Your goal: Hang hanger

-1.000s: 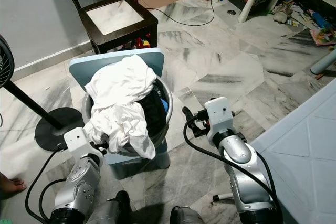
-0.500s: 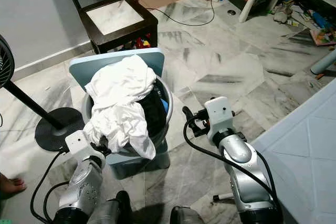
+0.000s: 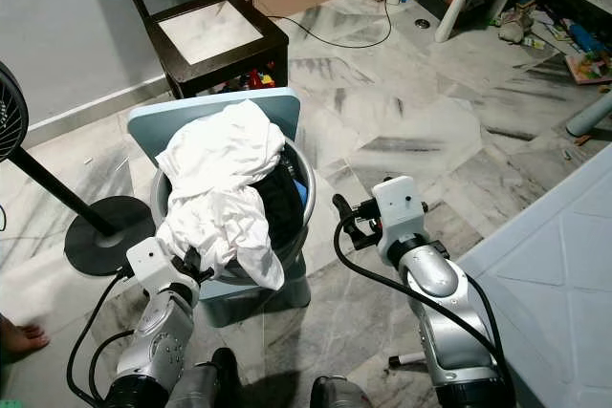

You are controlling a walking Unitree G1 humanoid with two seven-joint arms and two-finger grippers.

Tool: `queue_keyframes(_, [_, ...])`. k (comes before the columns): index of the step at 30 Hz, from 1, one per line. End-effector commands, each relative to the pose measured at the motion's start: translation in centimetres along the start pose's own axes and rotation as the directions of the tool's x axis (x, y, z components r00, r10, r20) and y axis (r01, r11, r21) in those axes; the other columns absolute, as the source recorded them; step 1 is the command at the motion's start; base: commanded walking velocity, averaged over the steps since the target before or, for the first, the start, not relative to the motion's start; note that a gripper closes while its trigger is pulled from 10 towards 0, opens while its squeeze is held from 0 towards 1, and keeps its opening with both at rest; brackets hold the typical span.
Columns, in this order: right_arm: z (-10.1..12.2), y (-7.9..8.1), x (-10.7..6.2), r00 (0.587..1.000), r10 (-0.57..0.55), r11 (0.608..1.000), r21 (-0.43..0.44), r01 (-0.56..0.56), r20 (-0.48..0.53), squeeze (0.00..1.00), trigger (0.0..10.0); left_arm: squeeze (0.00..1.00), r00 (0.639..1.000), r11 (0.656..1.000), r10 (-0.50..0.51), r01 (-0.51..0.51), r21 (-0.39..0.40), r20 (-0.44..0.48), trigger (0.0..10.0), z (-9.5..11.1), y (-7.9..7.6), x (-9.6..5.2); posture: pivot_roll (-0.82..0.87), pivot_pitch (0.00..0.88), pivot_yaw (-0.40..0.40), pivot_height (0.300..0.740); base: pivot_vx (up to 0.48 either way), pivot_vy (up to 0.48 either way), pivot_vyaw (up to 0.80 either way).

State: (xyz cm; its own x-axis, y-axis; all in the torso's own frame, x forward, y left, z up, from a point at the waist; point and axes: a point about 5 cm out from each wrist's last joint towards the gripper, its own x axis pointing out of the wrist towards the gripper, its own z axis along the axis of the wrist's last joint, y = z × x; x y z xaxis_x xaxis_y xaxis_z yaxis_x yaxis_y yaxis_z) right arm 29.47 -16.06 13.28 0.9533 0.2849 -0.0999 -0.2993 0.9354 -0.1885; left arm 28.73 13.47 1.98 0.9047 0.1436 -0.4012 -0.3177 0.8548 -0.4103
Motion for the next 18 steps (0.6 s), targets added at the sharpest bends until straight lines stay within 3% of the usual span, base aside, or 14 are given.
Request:
queue_keyframes(1, [0.0,-0.3,-0.3,1.0,-0.016,1.0,-0.003,0.016,0.001,0.0,10.0,0.0,0.997,1.0,-0.002,0.002,-0.003,-0.071,0.0,-1.5,0.0,-0.3,-0.09,0.252,-0.052,0.74,0.0,0.0,0.0])
queue_keyframes(10, [0.0,-0.3,-0.1,1.0,-0.02,1.0,-0.002,0.02,0.005,0.0,10.0,0.0,0.993,0.988,-0.082,0.092,0.125,-0.083,0.0,-0.8,-1.4,-0.6,-0.08,0.241,-0.051,0.74,0.0,0.0,0.0])
queue_keyframes(18, [-0.1,0.0,0.3,1.0,-0.019,1.0,0.013,0.019,0.01,0.0,10.0,0.0,0.991,0.94,-0.124,0.133,0.315,-0.047,0.0,1.7,-0.4,-2.2,-0.05,0.229,-0.045,0.74,0.0,0.0,0.0])
